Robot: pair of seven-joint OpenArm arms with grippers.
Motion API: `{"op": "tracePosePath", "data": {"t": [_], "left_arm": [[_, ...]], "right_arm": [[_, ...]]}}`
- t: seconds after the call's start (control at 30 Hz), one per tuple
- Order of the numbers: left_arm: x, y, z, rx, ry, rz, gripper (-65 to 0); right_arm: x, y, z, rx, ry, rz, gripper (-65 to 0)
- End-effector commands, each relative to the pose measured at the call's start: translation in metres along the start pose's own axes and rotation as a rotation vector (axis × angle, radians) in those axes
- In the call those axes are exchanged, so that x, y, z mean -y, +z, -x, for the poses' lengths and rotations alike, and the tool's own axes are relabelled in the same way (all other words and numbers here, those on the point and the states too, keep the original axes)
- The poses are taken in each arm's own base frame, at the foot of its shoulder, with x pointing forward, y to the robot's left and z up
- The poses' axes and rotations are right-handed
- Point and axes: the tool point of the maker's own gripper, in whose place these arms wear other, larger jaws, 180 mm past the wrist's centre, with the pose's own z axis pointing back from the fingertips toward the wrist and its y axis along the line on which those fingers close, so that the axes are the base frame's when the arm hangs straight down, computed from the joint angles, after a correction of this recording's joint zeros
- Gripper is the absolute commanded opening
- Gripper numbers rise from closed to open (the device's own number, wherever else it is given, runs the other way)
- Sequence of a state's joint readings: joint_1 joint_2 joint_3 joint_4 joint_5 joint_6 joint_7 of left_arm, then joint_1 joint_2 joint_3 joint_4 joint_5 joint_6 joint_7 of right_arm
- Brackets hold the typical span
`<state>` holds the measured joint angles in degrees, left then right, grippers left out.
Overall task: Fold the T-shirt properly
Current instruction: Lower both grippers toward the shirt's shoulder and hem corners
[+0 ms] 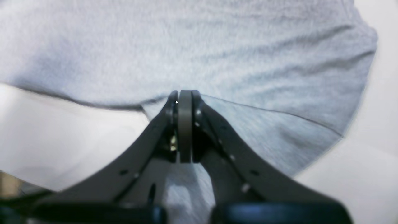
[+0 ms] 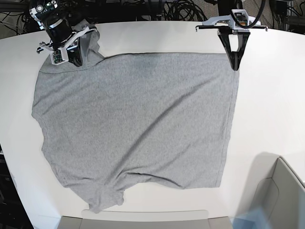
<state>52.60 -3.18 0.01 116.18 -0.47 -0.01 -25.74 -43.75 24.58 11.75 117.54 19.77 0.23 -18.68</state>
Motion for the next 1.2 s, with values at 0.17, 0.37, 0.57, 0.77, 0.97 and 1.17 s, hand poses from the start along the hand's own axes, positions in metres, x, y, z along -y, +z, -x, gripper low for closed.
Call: {"op": "tracePosePath", "data": {"t": [0.17, 0.37, 0.57, 0.77, 0.97, 1.17], "left_arm": [[0.0, 0.001, -0.009, 0.03, -0.022, 0.032, -52.8], [0.0, -0.012, -0.005, 0.02, -0.083, 0.124, -49.2], [-0.004, -0.023, -0.008, 0.045, -0.129, 0.165, -49.2], [-0.003, -0.029, -0.011, 0.067, -0.144, 0.187, -49.2], [-0.003, -0.038, -0.011, 0.062, -0.141, 0.173, -49.2], [-0.003, -0.045, -0.003, 0.014, -0.108, 0.121, -49.2]], "right_arm": [[0.004, -0.003, -0.024, 0.029, -0.137, -0.066, -61.8], [0.026, -0.005, -0.048, 0.019, -0.311, -0.091, -61.1], [0.034, 0.012, -0.079, 0.147, -0.254, -0.167, -61.0], [0.057, 0.009, -0.05, 0.06, -0.178, 0.018, -61.0], [0.075, 0.008, -0.053, 0.078, -0.087, 0.129, -61.2], [0.082, 0.002, -0.083, 0.16, -0.064, 0.139, -61.2]]}}
